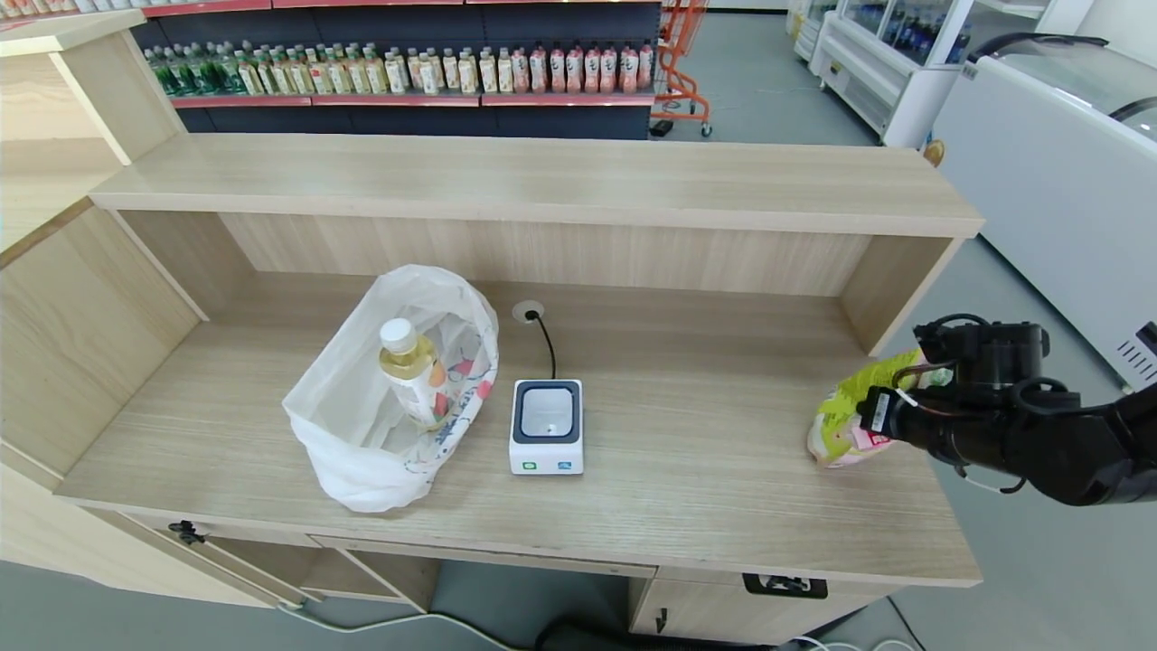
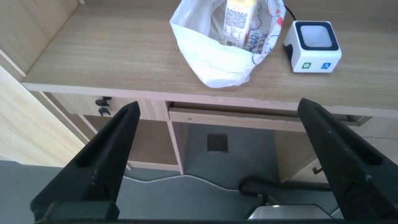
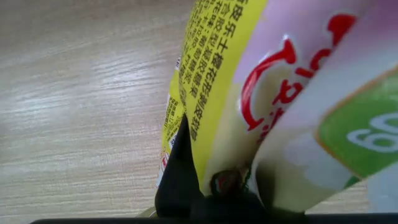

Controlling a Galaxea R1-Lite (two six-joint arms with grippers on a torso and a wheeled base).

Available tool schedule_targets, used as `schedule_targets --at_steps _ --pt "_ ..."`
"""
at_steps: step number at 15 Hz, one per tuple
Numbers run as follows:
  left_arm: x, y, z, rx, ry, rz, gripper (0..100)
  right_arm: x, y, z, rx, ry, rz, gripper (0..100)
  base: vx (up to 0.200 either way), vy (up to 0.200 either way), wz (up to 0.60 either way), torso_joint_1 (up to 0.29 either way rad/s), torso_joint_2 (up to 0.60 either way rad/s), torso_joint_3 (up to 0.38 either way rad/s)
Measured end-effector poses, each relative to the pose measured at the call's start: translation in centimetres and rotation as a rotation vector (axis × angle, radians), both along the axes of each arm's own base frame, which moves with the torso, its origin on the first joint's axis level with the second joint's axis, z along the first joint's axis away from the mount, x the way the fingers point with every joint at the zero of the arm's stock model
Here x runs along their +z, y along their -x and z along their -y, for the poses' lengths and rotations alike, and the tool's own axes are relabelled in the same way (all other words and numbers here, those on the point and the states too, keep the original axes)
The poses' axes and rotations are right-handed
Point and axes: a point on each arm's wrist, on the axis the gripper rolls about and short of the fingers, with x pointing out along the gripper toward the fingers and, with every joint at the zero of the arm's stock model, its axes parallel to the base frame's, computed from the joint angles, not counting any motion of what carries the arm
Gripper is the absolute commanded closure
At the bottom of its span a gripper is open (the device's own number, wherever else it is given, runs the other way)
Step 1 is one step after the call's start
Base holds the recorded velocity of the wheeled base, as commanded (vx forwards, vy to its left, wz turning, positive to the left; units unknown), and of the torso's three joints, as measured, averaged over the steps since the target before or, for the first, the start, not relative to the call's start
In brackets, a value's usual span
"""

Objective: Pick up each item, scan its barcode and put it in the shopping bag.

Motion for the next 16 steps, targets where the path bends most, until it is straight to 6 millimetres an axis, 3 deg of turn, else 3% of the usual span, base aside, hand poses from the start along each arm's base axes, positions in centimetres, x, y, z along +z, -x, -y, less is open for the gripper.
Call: schedule_targets --at_steps 3,4,9,12,16 --pt "0.0 0.0 0.0 0.001 0.0 0.0 0 1.2 0.9 -0.4 0.167 0.039 0.072 100 0.0 0.0 0.0 0.0 0.0 0.0" --pt "0.0 0.0 0.0 0.001 0.0 0.0 0 1.9 1.4 -0.6 0.296 0.014 0.108 100 0.0 0.0 0.0 0.0 0.0 0.0" --pt "0.0 0.0 0.0 0.001 0.0 0.0 0 5.8 6.5 -1.8 1.179 -0.169 0.374 100 0.0 0.0 0.0 0.0 0.0 0.0" --pt "0.0 0.0 0.0 0.001 0.0 0.0 0 4.9 9.7 -2.4 1.448 -0.087 0.538 100 0.0 0.0 0.0 0.0 0.0 0.0" --pt "0.0 0.0 0.0 0.001 0.0 0.0 0 3.4 11.2 -2.9 1.586 0.084 0.732 100 0.0 0.0 0.0 0.0 0.0 0.0"
